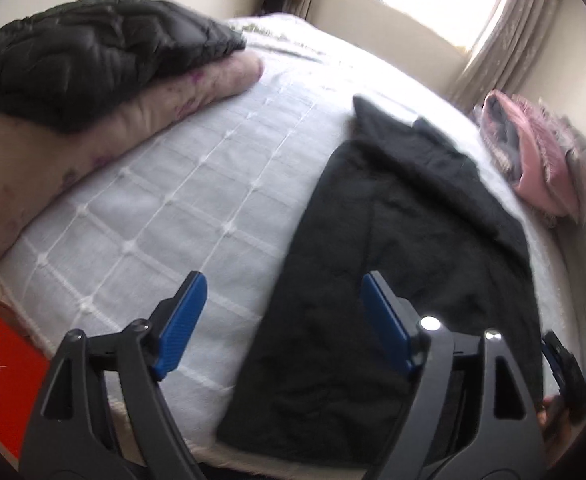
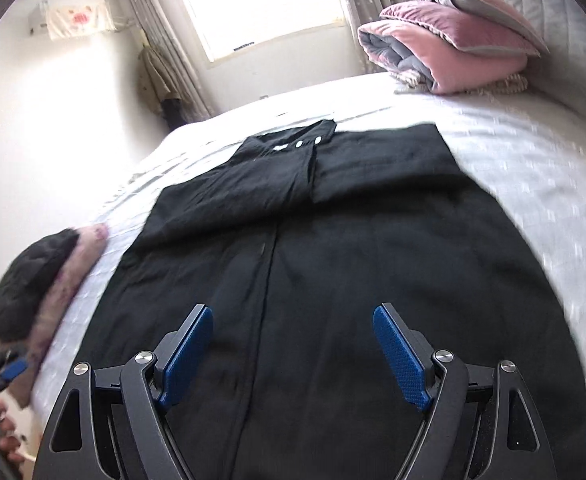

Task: Fold large clothes

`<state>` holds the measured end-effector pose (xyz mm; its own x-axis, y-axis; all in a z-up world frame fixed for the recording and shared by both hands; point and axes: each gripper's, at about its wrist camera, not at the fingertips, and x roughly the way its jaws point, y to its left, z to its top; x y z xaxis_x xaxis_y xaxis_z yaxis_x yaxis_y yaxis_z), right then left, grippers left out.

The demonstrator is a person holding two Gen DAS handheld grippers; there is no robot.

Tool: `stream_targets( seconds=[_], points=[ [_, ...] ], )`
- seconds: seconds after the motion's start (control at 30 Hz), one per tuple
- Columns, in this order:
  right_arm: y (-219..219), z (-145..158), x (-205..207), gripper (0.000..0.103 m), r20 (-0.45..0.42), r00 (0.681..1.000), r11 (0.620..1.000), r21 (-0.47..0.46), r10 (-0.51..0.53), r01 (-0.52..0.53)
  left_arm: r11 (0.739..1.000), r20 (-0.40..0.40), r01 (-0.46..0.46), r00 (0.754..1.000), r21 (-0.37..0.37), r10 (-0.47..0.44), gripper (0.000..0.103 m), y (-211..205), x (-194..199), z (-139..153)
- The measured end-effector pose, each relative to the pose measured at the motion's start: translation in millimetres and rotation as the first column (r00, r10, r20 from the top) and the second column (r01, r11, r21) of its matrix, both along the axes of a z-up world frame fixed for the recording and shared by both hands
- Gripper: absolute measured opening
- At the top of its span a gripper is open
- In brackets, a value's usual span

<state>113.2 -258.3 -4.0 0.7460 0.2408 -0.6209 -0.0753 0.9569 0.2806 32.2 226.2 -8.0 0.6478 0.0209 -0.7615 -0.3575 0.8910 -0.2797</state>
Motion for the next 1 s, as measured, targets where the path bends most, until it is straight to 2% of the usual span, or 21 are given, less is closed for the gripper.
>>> stream_targets(
  seconds=[0.13, 0.23, 0.33, 0.37, 0.43, 0.5, 0.57, 0.7, 0.8, 0.83, 1.0],
  points=[
    [-24.7, -19.8, -55.5, 0.084, -0.023, 0.995, 0.995, 0.03, -0.092, 0.093, 0.998, -0.035, -0.009, 0.999, 0.062, 0.011, 0.08, -3.9, -7.8, -5.3],
    [-40.3, -12.1, -80.9, 0.084, -0.02, 0.99, 0.988, 0.063, -0.137, 0.138, 0.994, -0.064, 0.045, 0.997, 0.098, -0.039, 0.08, -19.7, -10.5, -8.9],
    [-42.2, -0.9, -97.7, 0.084, -0.019, 0.992, 0.991, -0.049, -0.125, 0.124, 0.991, -0.119, 0.114, 0.987, 0.065, -0.106, 0.08, -28.0, -9.3, -21.0],
    [-44.3, -0.9, -102.8, 0.084, -0.03, 0.994, 0.993, -0.059, -0.109, 0.107, 0.99, -0.128, 0.129, 0.984, 0.05, -0.122, 0.08, -28.8, -8.6, -25.1],
    [-55.2, -4.7, -113.9, 0.084, -0.062, 0.996, 0.998, -0.006, -0.069, 0.069, 0.993, -0.135, 0.118, 0.984, 0.032, -0.112, 0.08, -26.4, -11.1, -31.3],
    [-69.3, -8.5, -126.0, 0.084, -0.077, 0.994, 0.996, 0.039, -0.079, 0.082, 0.994, -0.149, 0.106, 0.983, 0.001, -0.104, 0.08, -21.6, -13.3, -37.2],
    [-95.3, -13.4, -140.9, 0.084, -0.083, 0.985, 0.986, 0.051, -0.155, 0.159, 0.993, -0.154, 0.112, 0.981, -0.032, -0.116, 0.08, -17.6, -14.1, -43.8],
    [-139.0, -31.5, -153.3, 0.084, -0.144, 0.954, 0.953, 0.114, -0.264, 0.28, 0.994, -0.159, 0.105, 0.981, -0.029, -0.108, 0.08, -12.2, -17.3, -55.2],
    [-164.2, -41.7, -161.4, 0.084, -0.151, 0.94, 0.923, 0.193, -0.306, 0.332, 0.987, -0.151, 0.092, 0.982, -0.13, -0.111, 0.08, -5.4, -18.7, -62.5],
    [-170.9, -45.1, -162.4, 0.084, -0.15, 0.935, 0.915, 0.205, -0.322, 0.348, 0.987, -0.142, 0.079, 0.985, -0.14, -0.099, 0.08, -3.3, -18.9, -62.9],
    [-189.8, -56.1, -160.4, 0.083, -0.167, 0.919, 0.896, 0.216, -0.357, 0.387, 0.991, -0.173, 0.047, 0.982, -0.127, -0.069, 0.08, 1.9, -17.5, -64.9]
  ],
)
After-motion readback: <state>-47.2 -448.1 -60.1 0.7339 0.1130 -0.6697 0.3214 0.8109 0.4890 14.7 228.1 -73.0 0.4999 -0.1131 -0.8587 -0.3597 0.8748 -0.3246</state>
